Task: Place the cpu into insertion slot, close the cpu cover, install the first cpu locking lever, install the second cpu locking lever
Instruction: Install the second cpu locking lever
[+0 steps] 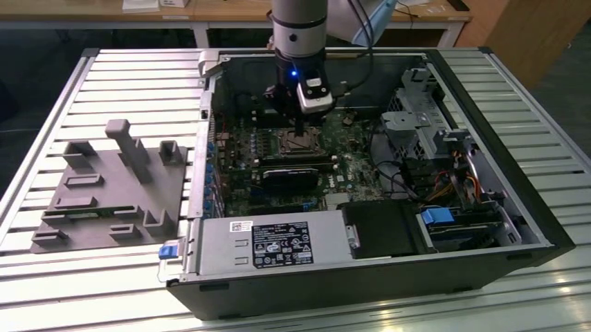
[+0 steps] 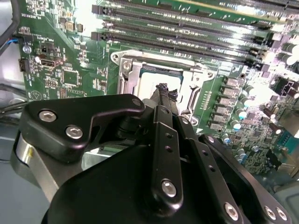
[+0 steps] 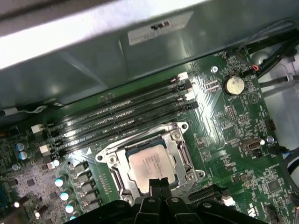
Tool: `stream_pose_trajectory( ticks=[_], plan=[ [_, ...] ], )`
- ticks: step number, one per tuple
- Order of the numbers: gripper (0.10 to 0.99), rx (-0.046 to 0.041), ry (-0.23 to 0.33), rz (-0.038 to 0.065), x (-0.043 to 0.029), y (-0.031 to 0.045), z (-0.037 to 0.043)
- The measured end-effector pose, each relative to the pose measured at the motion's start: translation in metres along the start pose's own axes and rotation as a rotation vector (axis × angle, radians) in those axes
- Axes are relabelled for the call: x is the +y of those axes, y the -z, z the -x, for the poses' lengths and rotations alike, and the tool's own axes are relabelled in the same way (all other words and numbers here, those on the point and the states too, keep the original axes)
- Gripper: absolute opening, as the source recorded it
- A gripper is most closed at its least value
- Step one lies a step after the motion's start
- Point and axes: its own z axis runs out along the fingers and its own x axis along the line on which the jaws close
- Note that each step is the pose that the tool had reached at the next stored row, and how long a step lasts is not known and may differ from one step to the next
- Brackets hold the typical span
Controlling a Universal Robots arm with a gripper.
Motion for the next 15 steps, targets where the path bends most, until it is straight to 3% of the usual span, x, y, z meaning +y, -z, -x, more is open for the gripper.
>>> stream_pose_trajectory(
  ticks=[9,15],
  plan=[
    [0.102,-0.0001,0.0,0.0,-0.0086,0.0,0.0034],
    [0.102,-0.0006,0.0,0.0,-0.0094,0.0062,0.0042]
  ],
)
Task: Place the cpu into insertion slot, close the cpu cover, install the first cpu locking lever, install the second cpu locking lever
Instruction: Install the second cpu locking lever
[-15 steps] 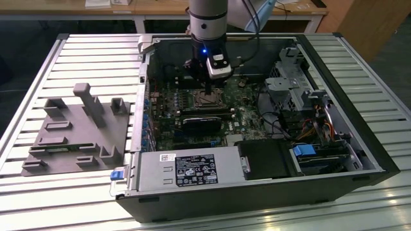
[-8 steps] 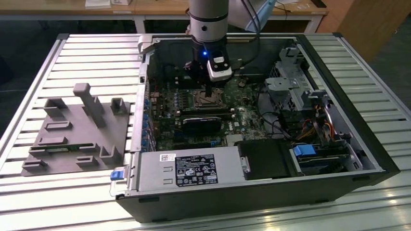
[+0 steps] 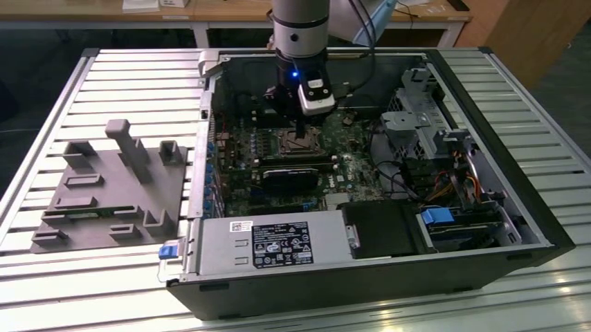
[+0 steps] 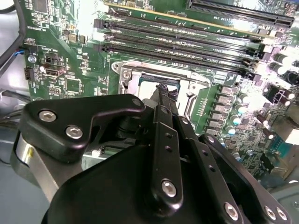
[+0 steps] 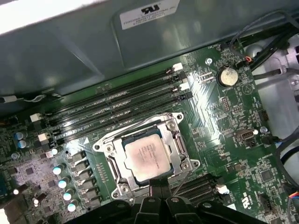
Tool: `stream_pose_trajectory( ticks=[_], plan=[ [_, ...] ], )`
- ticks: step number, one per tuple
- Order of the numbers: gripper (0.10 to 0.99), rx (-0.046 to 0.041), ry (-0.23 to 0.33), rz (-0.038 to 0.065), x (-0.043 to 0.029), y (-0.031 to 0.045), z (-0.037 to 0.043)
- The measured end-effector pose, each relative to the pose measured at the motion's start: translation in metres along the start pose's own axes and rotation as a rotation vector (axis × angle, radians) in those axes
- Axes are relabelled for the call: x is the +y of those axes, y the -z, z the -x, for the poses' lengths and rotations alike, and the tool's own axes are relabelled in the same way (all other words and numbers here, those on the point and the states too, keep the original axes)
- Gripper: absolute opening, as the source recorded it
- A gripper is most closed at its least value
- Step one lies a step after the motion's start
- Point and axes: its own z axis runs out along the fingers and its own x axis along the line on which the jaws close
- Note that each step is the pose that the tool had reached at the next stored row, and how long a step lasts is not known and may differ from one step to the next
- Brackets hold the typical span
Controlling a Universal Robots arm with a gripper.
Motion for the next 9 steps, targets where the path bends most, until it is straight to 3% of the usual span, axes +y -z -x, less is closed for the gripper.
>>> stream_pose_trajectory(
  ticks=[9],
  plan=[
    [0.102,-0.0001,0.0,0.0,-0.0087,0.002,0.0036]
  ],
)
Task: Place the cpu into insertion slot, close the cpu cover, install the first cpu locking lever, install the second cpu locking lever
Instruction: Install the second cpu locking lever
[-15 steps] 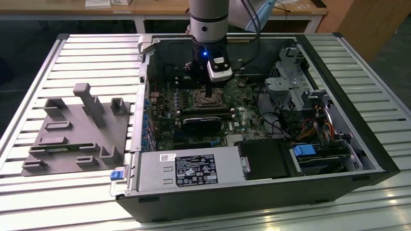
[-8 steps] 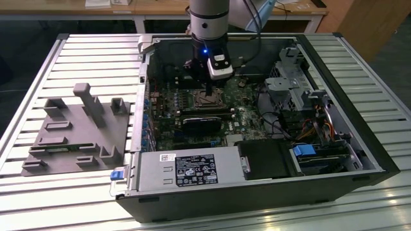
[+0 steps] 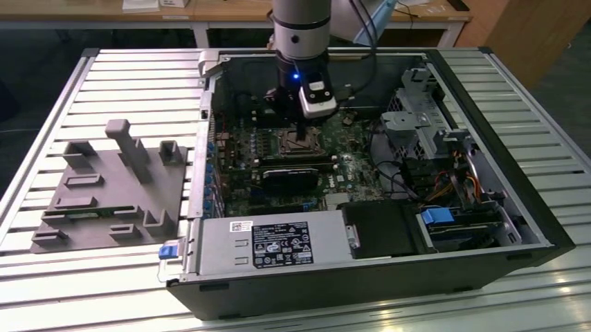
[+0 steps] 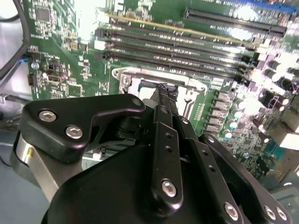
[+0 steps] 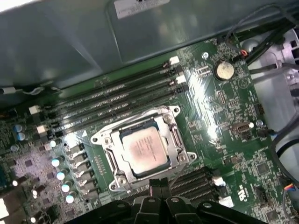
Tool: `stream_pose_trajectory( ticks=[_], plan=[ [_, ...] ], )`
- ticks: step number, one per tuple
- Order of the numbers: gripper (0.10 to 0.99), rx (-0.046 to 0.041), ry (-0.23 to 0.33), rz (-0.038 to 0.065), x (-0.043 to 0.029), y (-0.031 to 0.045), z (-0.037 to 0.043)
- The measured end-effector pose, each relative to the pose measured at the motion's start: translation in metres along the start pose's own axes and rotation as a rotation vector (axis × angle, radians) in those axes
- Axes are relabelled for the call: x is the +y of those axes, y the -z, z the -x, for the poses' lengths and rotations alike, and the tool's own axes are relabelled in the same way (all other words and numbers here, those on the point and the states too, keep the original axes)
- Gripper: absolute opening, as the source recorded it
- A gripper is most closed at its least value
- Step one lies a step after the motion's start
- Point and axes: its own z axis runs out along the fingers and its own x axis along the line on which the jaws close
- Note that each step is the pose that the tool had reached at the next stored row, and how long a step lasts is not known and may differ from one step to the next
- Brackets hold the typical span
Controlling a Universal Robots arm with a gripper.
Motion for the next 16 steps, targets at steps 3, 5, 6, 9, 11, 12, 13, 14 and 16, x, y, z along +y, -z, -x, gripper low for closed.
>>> stream_pose_trajectory(
  ticks=[3,5,6,9,11,12,13,14,16],
  plan=[
    [0.102,0.0,0.0,0.0,-0.0049,0.0,0.0019],
    [0.102,0.0,0.0,0.0,-0.0078,-0.0001,0.0031],
    [0.102,0.0,0.0,0.0,-0.0093,-0.0002,0.0037],
    [0.102,0.0,0.0,0.0,-0.0124,-0.0003,0.0049],
    [0.102,0.0,0.001,0.0,-0.0138,-0.0003,0.0054],
    [0.102,0.0,0.002,0.0,-0.0145,-0.0005,0.0057],
    [0.102,-0.0001,0.006,0.0,-0.0151,-0.0009,0.0059],
    [0.102,-0.0001,0.012,0.001,-0.0157,-0.0013,0.006],
    [0.102,-0.0001,0.027,0.002,-0.0164,-0.002,0.0061]
  ],
)
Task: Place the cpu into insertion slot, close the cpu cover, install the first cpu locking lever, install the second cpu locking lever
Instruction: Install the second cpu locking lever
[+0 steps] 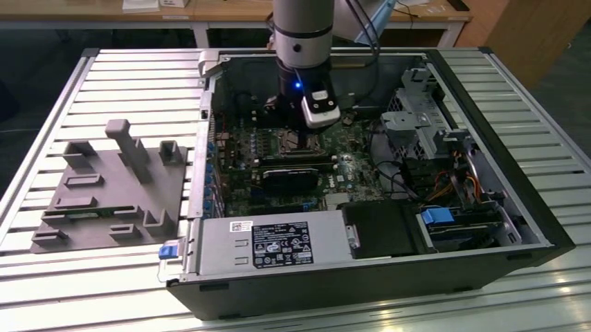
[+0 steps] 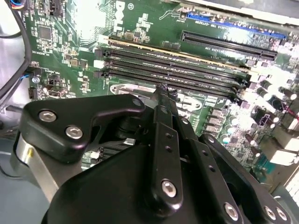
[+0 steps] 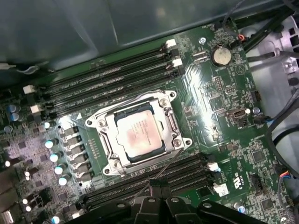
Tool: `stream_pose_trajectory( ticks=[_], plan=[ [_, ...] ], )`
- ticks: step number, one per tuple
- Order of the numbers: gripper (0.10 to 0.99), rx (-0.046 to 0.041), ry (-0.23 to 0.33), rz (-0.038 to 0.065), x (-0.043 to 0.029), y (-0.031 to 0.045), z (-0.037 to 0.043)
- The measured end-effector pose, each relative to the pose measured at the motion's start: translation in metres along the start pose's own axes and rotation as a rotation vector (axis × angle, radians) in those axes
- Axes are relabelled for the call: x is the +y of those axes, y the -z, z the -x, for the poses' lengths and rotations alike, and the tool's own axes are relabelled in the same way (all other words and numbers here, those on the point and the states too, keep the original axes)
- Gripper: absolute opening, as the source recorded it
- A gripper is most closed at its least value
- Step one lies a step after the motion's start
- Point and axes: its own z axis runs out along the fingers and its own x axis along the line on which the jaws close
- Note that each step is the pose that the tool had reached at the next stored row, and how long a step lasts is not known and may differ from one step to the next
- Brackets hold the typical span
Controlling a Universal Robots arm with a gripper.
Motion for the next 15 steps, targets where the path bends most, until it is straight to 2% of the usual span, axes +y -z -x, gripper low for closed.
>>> stream_pose_trajectory(
  ticks=[8,15],
  plan=[
    [0.102,-0.0004,0.085,0.006,-0.0009,-0.002,-0.0017],
    [0.102,0.0007,0.117,0.013,-0.0074,-0.0057,-0.0114]
  ],
)
